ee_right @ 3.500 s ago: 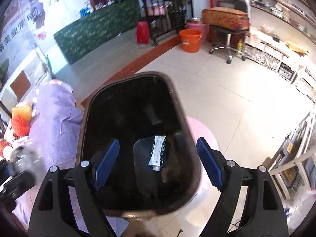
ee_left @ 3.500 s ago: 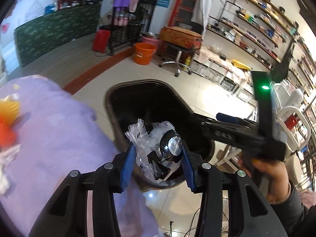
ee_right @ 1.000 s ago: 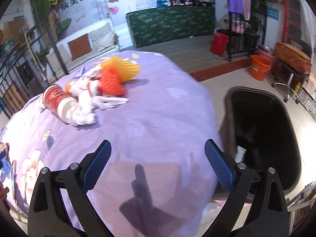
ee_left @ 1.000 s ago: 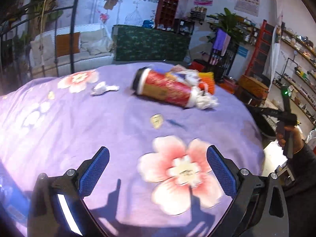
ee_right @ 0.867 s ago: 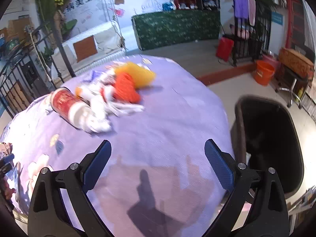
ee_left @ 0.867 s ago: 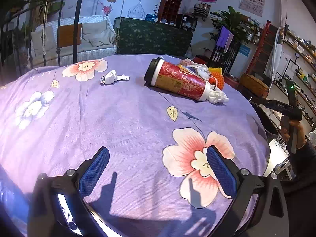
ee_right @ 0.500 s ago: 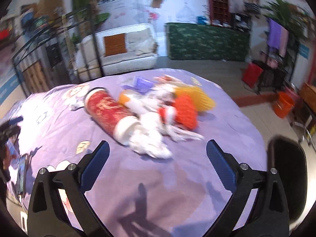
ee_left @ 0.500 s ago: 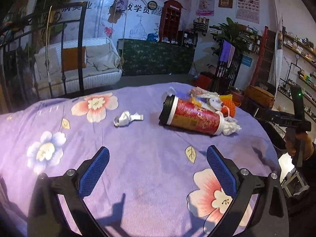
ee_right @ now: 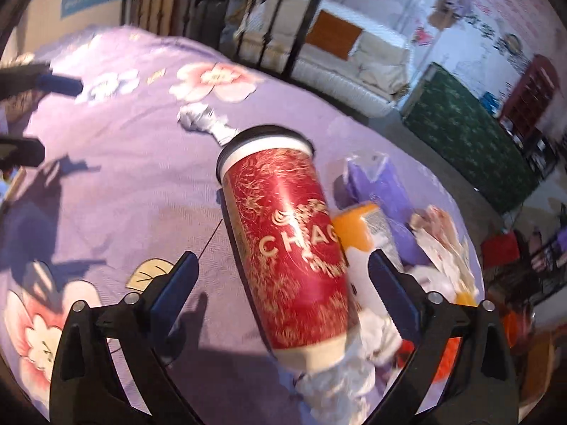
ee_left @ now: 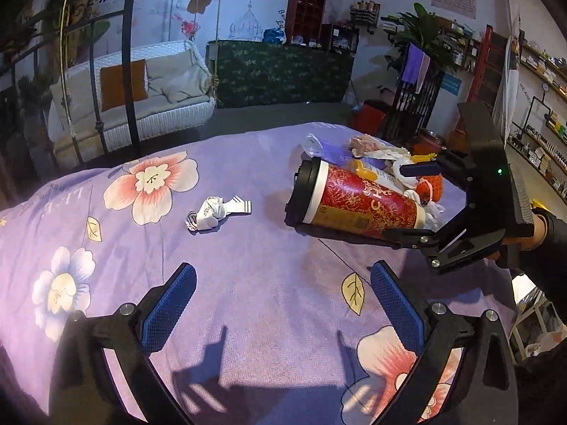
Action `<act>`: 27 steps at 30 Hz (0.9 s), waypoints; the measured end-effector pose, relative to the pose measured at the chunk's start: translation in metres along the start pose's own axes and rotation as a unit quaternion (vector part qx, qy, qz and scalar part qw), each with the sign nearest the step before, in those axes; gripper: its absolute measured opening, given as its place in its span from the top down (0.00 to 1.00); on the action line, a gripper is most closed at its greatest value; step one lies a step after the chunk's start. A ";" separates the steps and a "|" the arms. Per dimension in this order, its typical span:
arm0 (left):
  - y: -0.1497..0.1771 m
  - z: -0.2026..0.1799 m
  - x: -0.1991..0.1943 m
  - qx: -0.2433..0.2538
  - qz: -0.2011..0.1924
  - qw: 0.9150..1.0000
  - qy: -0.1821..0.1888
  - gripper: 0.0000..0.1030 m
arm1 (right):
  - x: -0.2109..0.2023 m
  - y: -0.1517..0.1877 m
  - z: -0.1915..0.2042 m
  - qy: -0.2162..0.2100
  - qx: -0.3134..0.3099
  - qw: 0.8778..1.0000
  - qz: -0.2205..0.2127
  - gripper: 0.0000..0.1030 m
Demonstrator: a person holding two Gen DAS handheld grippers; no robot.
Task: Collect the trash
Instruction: 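Grasp the red CHAGEE cup with the right gripper while the left grasps the crumpled paper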
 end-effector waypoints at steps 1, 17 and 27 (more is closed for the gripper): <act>0.000 0.004 0.004 -0.004 0.007 1.000 -0.003 0.06 | 0.010 -0.001 0.001 -0.004 -0.014 1.000 0.017 0.11; -0.016 0.026 0.080 -0.016 0.109 0.990 -0.090 0.10 | -0.006 0.005 0.003 -0.023 -0.028 0.999 0.008 0.27; -0.029 0.062 0.136 -0.048 0.164 0.979 -0.110 0.30 | -0.065 0.016 -0.017 -0.064 0.079 0.993 -0.059 0.27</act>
Point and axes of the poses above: each gripper's, at about its wrist camera, not at the fingertips, and x roughly the way its jaws point, z to its left, y to its underside, the point moved 8 cm from there along x, roughly the way its jaws point, and after that the axes turned 5 degrees about -y, right-handed, at the moved point
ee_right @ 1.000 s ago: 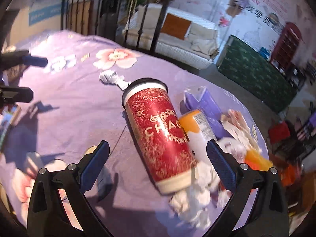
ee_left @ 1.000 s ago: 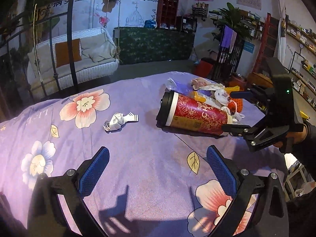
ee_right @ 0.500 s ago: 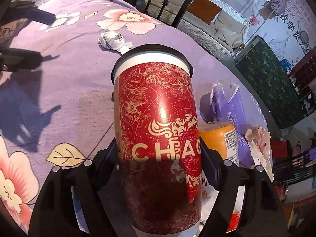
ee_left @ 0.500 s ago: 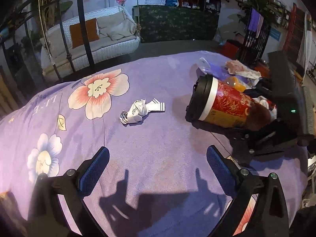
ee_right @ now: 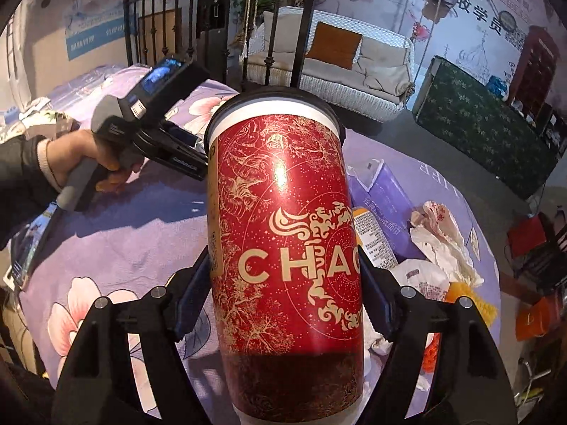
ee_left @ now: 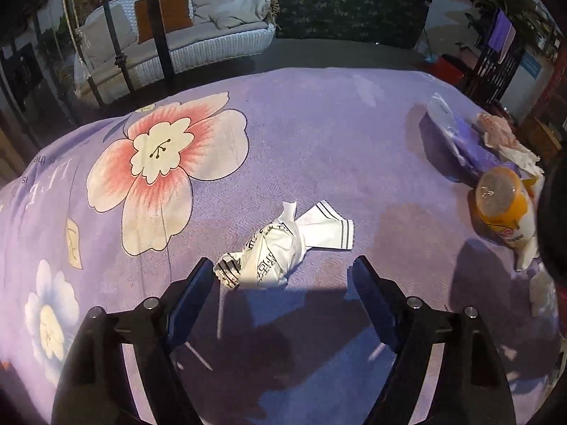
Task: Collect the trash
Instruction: 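Grasp the red CHAGEE cup with the right gripper while the left grasps the crumpled paper, then drop the red cup into the bin with the right gripper while the left drops the paper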
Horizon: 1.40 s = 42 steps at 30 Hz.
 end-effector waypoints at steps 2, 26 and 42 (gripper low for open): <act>0.001 -0.001 0.006 -0.003 0.014 1.000 -0.003 0.39 | -0.005 0.002 -0.005 -0.012 0.029 0.999 -0.009 0.27; 0.040 -0.077 -0.109 -0.080 -0.101 0.990 0.054 0.71 | -0.079 0.052 -0.019 -0.030 0.162 0.981 -0.106 0.27; 0.085 -0.196 -0.180 -0.032 -0.172 0.976 0.134 0.71 | -0.169 0.156 -0.058 0.046 0.258 0.953 -0.149 0.27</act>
Point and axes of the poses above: each gripper's, at about its wrist camera, not at the fingertips, and x roughly the way its jaws point, z to its left, y to its underside, the point moved 8 cm from there along x, roughly the way its jaws point, and after that the axes turned 5 degrees about -y, right-handed, at the moved point
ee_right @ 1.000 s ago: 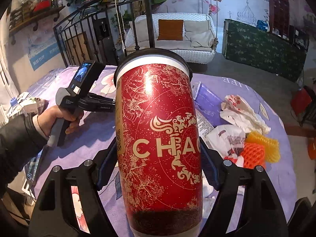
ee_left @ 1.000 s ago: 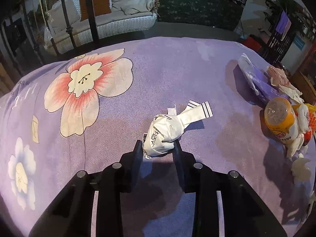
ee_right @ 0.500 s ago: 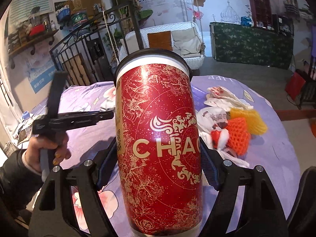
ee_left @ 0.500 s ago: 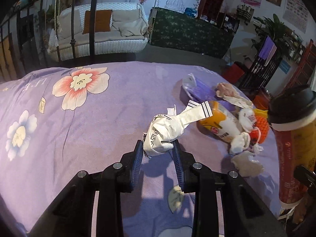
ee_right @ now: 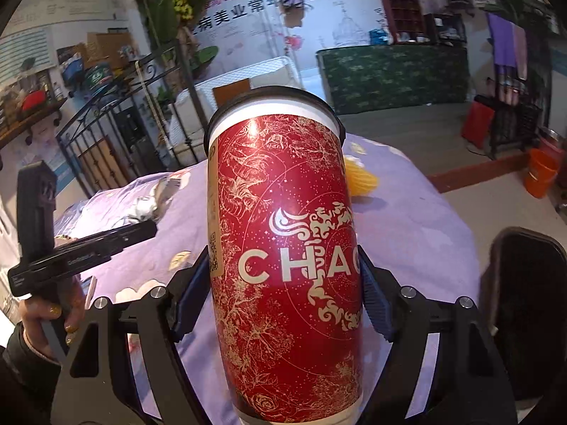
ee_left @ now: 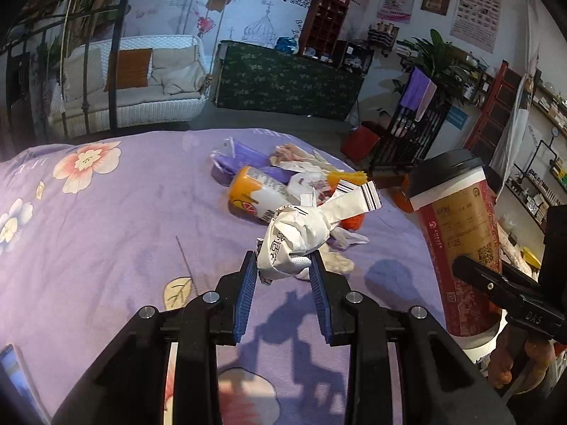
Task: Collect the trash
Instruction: 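Drop the red cup into the bin with the right gripper while the left drops the paper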
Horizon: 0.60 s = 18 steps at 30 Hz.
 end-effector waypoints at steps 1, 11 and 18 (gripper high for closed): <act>0.000 -0.007 0.000 0.004 0.000 1.000 0.006 0.71 | -0.007 0.002 -0.009 0.009 0.006 1.000 -0.003 0.27; 0.007 -0.076 0.020 0.042 0.016 0.997 0.067 0.71 | -0.067 0.024 -0.098 0.086 0.080 0.993 -0.034 0.27; 0.019 -0.137 0.028 0.072 0.025 0.990 0.115 0.71 | -0.102 0.045 -0.201 0.214 0.139 0.966 -0.041 0.27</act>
Point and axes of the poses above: each gripper's, at about its wrist camera, not at the fingertips, and x roughly the way its jaws point, z to its left, y to its underside, the point moved 8 cm from there along x, roughly the way its jaws point, and after that the axes turned 5 degrees about -y, right-handed, at the moved point
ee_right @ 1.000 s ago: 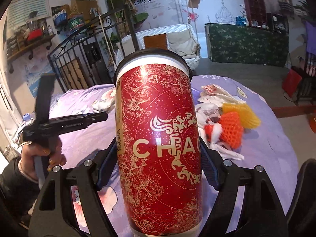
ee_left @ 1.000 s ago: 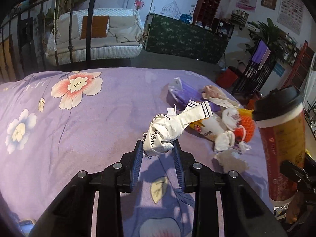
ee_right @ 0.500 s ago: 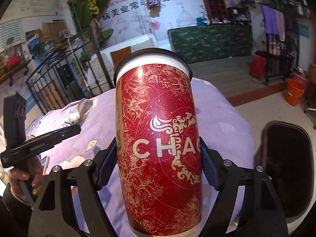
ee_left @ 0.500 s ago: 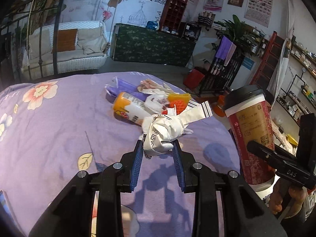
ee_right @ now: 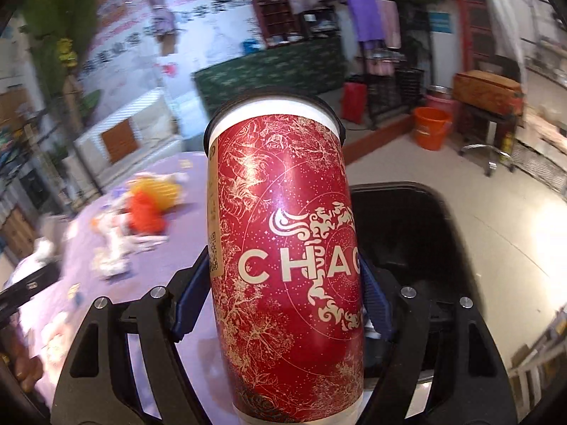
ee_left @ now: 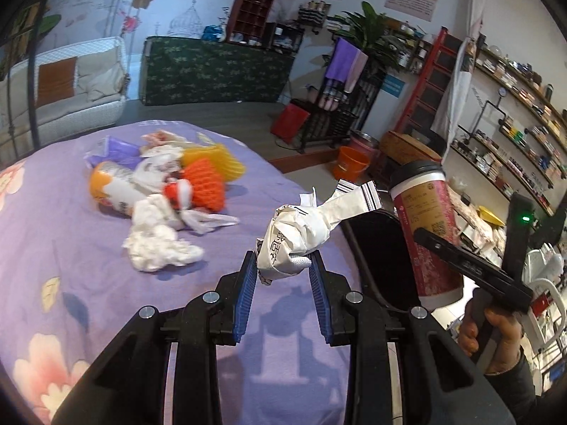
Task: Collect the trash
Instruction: 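Drop the red cup into the bin with the right gripper while the left drops the paper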
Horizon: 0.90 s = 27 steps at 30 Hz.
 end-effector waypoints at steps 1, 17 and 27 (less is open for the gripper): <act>0.003 -0.007 0.002 0.004 0.001 1.000 0.005 0.71 | 0.005 0.000 -0.016 0.024 0.008 1.000 0.005 0.27; 0.006 -0.079 0.031 0.055 0.017 0.997 0.048 0.71 | 0.106 0.035 -0.153 0.148 0.109 0.970 0.162 0.26; 0.012 -0.097 0.040 0.054 0.036 0.995 0.070 0.71 | 0.103 0.034 -0.144 0.144 0.132 0.970 0.145 0.20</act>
Point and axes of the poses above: each gripper's, at about its wrist camera, not at the fingertips, and x roughly the way its jaws point, z to its left, y to its underside, the point moved 8 cm from there along x, roughly the way its jaws point, and after that the axes turned 5 degrees about -y, right-handed, at the moved point
